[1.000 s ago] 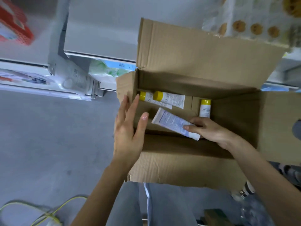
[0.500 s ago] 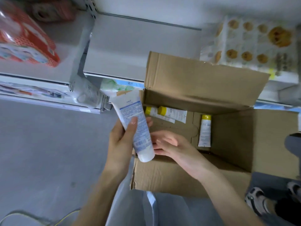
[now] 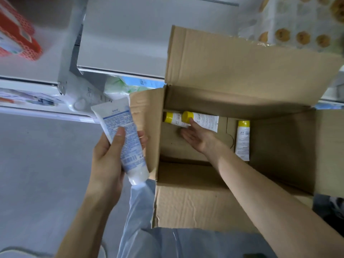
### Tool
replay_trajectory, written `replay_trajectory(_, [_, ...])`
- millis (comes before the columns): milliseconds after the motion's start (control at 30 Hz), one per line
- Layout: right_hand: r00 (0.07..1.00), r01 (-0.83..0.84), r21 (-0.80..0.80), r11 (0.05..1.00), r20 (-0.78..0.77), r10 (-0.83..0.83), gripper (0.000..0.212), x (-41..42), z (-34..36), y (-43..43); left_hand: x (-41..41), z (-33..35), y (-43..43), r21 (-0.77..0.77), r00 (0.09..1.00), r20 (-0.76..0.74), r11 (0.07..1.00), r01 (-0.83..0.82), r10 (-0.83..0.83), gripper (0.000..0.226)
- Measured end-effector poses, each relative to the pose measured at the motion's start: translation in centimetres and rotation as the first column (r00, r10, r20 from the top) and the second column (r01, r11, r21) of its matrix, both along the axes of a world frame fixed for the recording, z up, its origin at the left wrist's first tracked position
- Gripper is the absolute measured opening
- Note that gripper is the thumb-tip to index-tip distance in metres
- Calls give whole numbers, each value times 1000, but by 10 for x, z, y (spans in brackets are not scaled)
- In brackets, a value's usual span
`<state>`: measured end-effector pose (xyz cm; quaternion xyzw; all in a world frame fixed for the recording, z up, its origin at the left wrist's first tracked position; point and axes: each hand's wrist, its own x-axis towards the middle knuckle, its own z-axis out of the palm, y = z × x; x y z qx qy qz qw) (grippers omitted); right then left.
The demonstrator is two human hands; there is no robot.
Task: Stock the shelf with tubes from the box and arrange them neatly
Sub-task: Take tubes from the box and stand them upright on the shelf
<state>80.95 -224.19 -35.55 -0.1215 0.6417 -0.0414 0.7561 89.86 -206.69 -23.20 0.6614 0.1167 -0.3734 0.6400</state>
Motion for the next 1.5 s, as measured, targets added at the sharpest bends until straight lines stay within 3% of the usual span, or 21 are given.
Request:
replay_trajectory(267, [962, 271, 67, 960, -1, -272, 45, 16, -14, 6, 4, -8, -1, 2, 999, -29, 1000, 26, -26, 19])
replay_trajectory(433, [944, 329, 86, 940, -63, -325, 47, 29, -17, 2, 6, -12, 0, 20, 998, -18, 997, 68, -68, 20])
replay_trajectory(600, [919, 390, 56, 919, -77, -386, 31, 39, -14, -7, 9, -14, 0, 28, 994, -5, 994, 106, -105, 35])
replay_trajectory(833, [916, 395, 183, 900, 0, -402, 18, 21, -7, -10, 10, -18, 3, 35, 995, -18, 995, 97, -96, 40])
replay_trajectory(933, [949, 282, 227, 932, 80, -306, 20, 1, 10, -5, 10, -16, 5, 41, 996, -26, 996, 84, -83, 38])
replay_trajectory(1067, [997, -10, 189, 982, 83, -6, 11, -25, 52, 14, 7, -4, 6, 18, 997, -37, 997, 72, -72, 31])
replay_trajectory(1233, [981, -28, 204, 979, 196, -12, 43, -57, 127, 26, -9, 36, 1, -58, 994, -45, 993, 100, -103, 34])
replay_trajectory(1400, [956, -192, -16, 981, 222, 191, 53, -82, 220, 35, -33, 105, -5, -183, 988, -68, 975, 127, -141, 32])
replay_trajectory(1500, [871, -362, -271, 892, 242, 427, 55, -96, 275, 47, -42, 151, -1, -236, 983, -44, 958, 164, -179, 39])
